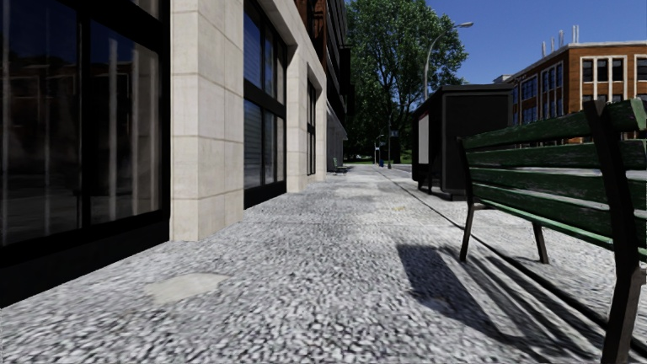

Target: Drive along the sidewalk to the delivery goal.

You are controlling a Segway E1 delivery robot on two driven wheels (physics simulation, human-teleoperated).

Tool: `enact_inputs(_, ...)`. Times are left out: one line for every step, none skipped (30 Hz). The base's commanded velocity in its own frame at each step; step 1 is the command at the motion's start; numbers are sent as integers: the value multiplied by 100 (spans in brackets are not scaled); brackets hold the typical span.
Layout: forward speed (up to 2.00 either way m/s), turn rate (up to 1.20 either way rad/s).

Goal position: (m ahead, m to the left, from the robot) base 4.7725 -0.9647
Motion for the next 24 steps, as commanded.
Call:
enact_inputs(200, -23)
enact_inputs(200, -24)
enact_inputs(200, -24)
enact_inputs(200, -24)
enact_inputs(200, -24)
enact_inputs(200, -25)
enact_inputs(200, -25)
enact_inputs(200, -25)
enact_inputs(200, -25)
enact_inputs(196, -25)
enact_inputs(191, -25)
enact_inputs(191, -25)
enact_inputs(188, -25)
enact_inputs(187, -25)
enact_inputs(187, -25)
enact_inputs(187, -25)
enact_inputs(187, -25)
enact_inputs(187, -25)
enact_inputs(186, -25)
enact_inputs(186, -25)
enact_inputs(186, -25)
enact_inputs(186, -26)
enact_inputs(186, -29)
enact_inputs(186, -33)
